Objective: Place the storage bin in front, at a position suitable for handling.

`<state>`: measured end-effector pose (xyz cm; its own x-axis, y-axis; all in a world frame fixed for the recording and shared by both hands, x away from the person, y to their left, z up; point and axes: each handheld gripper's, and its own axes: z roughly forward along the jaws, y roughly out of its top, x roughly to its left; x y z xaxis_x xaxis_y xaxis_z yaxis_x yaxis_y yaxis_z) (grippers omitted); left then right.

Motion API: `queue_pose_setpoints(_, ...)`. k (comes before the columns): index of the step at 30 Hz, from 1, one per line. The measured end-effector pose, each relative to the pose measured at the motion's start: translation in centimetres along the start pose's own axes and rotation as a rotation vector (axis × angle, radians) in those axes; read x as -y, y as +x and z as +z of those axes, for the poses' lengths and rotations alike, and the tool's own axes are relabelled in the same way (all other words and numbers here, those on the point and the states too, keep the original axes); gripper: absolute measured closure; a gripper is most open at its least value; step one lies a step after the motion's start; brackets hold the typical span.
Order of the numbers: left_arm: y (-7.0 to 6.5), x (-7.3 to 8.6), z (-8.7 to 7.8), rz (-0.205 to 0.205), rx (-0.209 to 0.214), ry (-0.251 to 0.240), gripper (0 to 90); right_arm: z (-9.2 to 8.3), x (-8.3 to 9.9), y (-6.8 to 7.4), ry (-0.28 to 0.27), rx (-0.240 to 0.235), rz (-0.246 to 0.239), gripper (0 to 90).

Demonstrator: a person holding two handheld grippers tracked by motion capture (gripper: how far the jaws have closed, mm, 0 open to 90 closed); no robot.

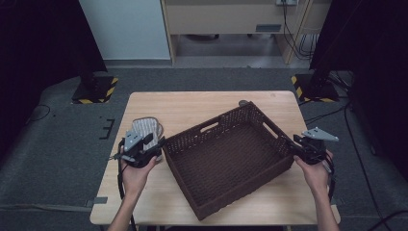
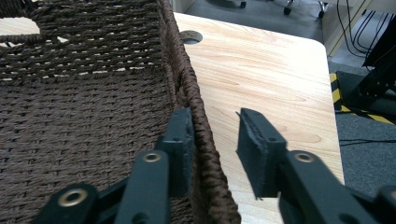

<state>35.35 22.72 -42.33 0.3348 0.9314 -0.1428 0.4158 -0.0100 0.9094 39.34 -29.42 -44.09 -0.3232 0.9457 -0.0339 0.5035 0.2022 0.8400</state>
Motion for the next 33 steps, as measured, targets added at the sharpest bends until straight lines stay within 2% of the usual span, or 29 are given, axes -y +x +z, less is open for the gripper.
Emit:
queue_pose_setpoints(1,-0.4,0.7,-0.7,-0.012,0.020,0.021,47.4,0.1,0.0,-0.1,0.001,-0.006,0.002,67.2)
queue_pose_setpoints(2,-0.4,0.7,-0.7,-0.012,0.020,0.021,47.4,0.1,0.0,-0.1,0.001,-0.006,0.002,67.2)
queue_pose_setpoints(4,-1.2,1.8,-1.3,-0.026,0.042,0.043,47.9,0.2,-0.1,0.1,0.013,-0.017,-0.001,72.7)
queue_pose_setpoints(6,-1.5,2.1,-1.3,-0.027,0.051,0.055,48.6,0.3,0.0,0.2,0.026,-0.019,-0.014,75.5)
queue_pose_setpoints(7,-2.1,2.5,-1.0,-0.006,0.049,0.083,49.4,0.3,0.0,0.2,0.029,-0.016,-0.020,75.8)
queue_pose_setpoints(10,-2.3,2.7,-0.6,-0.005,0.041,0.090,50.6,0.1,0.1,0.3,0.027,-0.014,-0.018,76.2)
queue_pose_setpoints(11,-2.2,2.6,-0.1,-0.022,0.040,0.098,51.1,0.0,0.1,0.4,0.029,-0.013,-0.018,76.4)
queue_pose_setpoints(14,-2.1,2.5,0.5,-0.030,0.041,0.106,53.1,-0.2,0.2,0.4,0.034,-0.016,-0.019,77.1)
queue_pose_setpoints(15,-2.2,2.3,1.2,-0.018,0.020,0.106,54.6,-0.6,0.4,0.6,0.039,-0.017,-0.019,77.9)
queue_pose_setpoints(16,-2.2,2.3,1.2,-0.018,0.020,0.106,55.4,-0.6,0.4,0.6,0.039,-0.017,-0.019,77.9)
queue_pose_setpoints(17,-2.2,1.9,1.7,-0.004,0.000,0.121,56.2,-1.1,0.6,0.8,0.050,-0.021,-0.020,78.5)
queue_pose_setpoints(20,-2.0,1.5,2.4,-0.012,-0.007,0.129,60.4,-1.6,0.8,0.9,0.053,-0.033,-0.021,76.6)
queue_pose_setpoints(21,-1.9,1.1,3.1,-0.009,-0.015,0.133,61.3,-2.1,1.0,0.8,0.036,-0.060,-0.001,72.6)
queue_pose_setpoints(22,-1.8,0.9,3.5,-0.003,-0.017,0.137,62.5,-2.2,1.0,0.7,0.019,-0.060,0.004,70.8)
queue_pose_setpoints(24,-1.7,0.7,3.9,0.008,-0.017,0.138,63.1,-2.2,0.8,0.6,0.001,-0.058,0.013,70.3)
queue_pose_setpoints(25,-1.7,0.4,4.6,0.027,-0.025,0.139,63.4,-2.1,0.5,0.5,-0.013,-0.065,0.022,69.6)
queue_pose_setpoints(28,-1.7,0.1,5.3,0.047,-0.035,0.145,64.1,-1.6,0.3,0.4,-0.012,-0.060,0.011,70.0)
queue_pose_setpoints(29,-1.7,-0.2,5.9,0.059,-0.042,0.148,64.5,-1.1,0.4,0.2,0.000,-0.079,0.026,71.1)
queue_pose_setpoints(30,-1.7,-0.2,5.9,0.059,-0.042,0.148,64.8,-1.1,0.4,0.2,0.000,-0.079,0.026,71.1)
queue_pose_setpoints(31,-1.7,-0.5,6.6,0.066,-0.045,0.147,65.0,-0.9,0.5,0.3,-0.002,-0.088,0.033,76.6)
queue_pose_setpoints(32,-1.6,-0.6,7.0,0.067,-0.046,0.148,65.3,-0.9,0.5,0.5,0.004,-0.091,0.029,78.0)
queue_pose_setpoints(33,-1.6,-0.6,7.0,0.067,-0.046,0.148,65.6,-1.0,0.5,0.8,0.012,-0.074,0.011,78.3)
